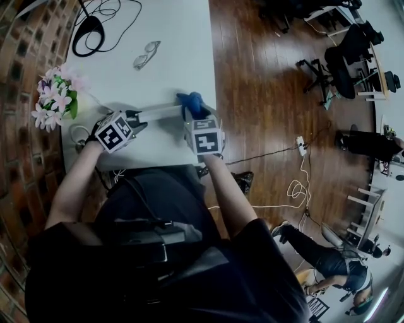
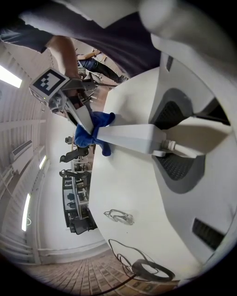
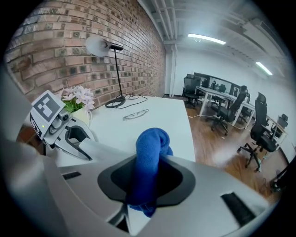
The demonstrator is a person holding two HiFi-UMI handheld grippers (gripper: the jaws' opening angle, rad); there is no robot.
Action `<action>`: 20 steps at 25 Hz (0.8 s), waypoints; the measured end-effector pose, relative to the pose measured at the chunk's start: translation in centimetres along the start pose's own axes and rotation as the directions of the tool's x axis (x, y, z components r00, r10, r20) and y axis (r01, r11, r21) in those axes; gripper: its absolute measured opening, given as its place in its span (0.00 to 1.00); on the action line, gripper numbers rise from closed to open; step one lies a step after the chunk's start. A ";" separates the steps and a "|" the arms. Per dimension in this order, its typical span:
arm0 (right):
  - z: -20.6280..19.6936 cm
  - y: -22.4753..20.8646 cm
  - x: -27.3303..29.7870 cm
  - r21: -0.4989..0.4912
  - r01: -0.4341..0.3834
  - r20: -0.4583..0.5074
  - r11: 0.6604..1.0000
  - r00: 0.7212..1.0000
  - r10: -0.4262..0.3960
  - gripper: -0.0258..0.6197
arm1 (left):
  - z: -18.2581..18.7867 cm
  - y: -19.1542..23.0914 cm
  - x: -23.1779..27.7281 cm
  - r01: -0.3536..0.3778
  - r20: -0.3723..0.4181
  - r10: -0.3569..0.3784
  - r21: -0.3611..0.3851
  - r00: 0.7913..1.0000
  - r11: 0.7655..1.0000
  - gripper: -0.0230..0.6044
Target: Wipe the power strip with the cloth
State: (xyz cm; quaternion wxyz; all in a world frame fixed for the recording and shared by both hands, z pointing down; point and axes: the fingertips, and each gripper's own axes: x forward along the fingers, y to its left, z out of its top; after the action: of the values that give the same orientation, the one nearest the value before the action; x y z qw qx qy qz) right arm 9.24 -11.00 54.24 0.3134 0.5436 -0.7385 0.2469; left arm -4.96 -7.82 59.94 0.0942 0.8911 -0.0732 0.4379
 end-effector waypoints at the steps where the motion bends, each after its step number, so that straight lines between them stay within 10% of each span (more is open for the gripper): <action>1: 0.1 0.5 0.0 0.001 -0.017 -0.001 1.000 1.000 0.017 0.17 | 0.0 0.0 0.0 0.001 -0.004 -0.001 0.000 1.000 1.000 0.32; 20: 1.3 8.1 1.8 -0.139 -0.156 -0.028 0.978 0.988 0.154 0.17 | 0.0 0.0 0.1 -0.003 -0.006 0.003 -0.003 1.000 1.000 0.32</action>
State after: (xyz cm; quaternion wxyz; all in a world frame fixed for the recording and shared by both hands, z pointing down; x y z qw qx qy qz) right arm 0.80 -10.79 54.45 0.3370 0.4588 -0.7915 0.2223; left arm -4.90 -7.87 60.06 0.0949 0.8895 -0.0749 0.4406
